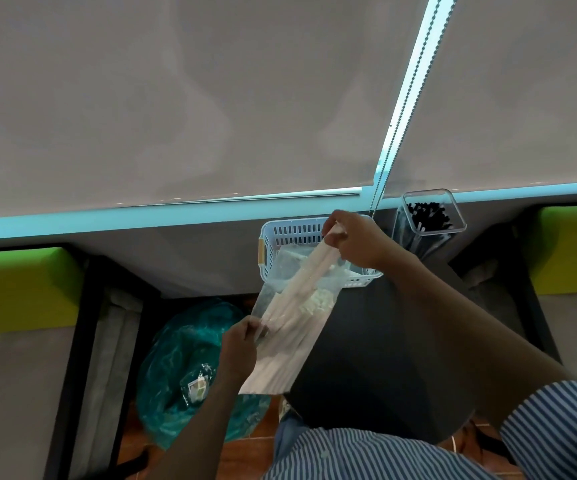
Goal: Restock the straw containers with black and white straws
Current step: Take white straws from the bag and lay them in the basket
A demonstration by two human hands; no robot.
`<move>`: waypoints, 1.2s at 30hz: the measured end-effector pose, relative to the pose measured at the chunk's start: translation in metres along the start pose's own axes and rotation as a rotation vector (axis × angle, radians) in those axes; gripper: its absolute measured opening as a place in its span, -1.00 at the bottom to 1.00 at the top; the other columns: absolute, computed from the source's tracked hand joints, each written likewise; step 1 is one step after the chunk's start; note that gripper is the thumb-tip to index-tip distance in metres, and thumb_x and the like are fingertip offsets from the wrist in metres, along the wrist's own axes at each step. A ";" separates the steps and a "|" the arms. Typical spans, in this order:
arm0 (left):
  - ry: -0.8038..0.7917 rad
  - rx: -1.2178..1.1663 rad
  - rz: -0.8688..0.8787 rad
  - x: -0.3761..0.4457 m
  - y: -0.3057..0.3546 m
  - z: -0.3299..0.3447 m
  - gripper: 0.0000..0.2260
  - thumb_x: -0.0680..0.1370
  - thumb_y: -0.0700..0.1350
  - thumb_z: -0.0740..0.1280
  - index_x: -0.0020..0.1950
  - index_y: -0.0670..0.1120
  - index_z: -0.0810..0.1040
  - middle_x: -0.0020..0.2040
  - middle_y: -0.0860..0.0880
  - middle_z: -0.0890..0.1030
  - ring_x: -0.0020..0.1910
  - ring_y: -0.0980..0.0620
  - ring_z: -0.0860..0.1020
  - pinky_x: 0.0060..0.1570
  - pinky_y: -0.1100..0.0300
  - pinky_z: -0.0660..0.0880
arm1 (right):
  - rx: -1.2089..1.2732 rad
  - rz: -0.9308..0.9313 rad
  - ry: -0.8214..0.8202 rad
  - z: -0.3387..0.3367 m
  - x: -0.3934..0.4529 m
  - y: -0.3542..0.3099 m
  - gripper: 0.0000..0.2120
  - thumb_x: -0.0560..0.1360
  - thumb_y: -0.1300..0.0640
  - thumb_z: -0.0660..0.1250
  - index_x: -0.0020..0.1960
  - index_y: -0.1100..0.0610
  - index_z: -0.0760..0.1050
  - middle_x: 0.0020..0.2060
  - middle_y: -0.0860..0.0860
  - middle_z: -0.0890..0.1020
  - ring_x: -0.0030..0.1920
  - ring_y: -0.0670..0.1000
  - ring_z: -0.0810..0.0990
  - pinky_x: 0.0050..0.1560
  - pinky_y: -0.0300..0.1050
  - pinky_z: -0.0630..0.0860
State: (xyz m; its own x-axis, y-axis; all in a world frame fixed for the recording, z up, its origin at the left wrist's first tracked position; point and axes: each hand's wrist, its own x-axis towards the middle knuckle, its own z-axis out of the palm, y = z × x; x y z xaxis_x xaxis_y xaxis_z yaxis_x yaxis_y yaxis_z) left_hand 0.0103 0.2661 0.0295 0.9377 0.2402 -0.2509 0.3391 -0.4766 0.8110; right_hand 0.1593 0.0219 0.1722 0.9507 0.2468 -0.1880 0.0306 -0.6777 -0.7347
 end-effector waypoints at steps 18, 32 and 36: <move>0.059 0.084 -0.038 -0.008 -0.016 -0.012 -0.66 0.49 -0.53 0.19 -0.04 -0.23 0.69 -0.09 -0.06 0.68 -0.06 0.01 0.61 0.03 0.28 0.48 | 0.082 0.063 0.525 -0.033 0.025 0.023 -0.88 0.57 0.30 0.32 0.09 0.20 0.54 -0.12 0.03 0.57 -0.27 -0.18 0.48 -0.39 -0.55 0.31; 0.094 0.070 -0.063 -0.003 -0.011 -0.030 -0.64 0.49 -0.52 0.20 -0.17 -0.12 0.64 -0.20 0.00 0.67 -0.17 0.15 0.60 -0.16 0.63 0.39 | 0.274 0.481 0.333 0.051 0.028 0.093 -0.89 0.59 0.22 0.33 0.11 0.15 0.48 -0.02 0.11 0.57 0.02 0.17 0.63 0.09 0.15 0.62; 0.084 0.068 -0.086 -0.001 -0.012 -0.032 -0.60 0.47 -0.52 0.23 -0.22 -0.03 0.61 -0.23 0.08 0.65 -0.17 0.14 0.63 -0.13 0.58 0.43 | 0.426 0.525 0.273 0.061 0.029 0.098 -0.83 0.59 0.37 0.26 0.16 0.22 0.46 -0.10 0.07 0.51 -0.11 0.12 0.59 0.00 0.16 0.65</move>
State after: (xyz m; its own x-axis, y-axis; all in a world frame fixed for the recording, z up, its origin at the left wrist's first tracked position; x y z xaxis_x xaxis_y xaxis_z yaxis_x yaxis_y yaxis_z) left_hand 0.0027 0.2987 0.0377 0.8964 0.3513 -0.2702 0.4248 -0.5073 0.7498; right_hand 0.1711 0.0050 0.0549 0.8517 -0.2558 -0.4574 -0.5208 -0.3167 -0.7927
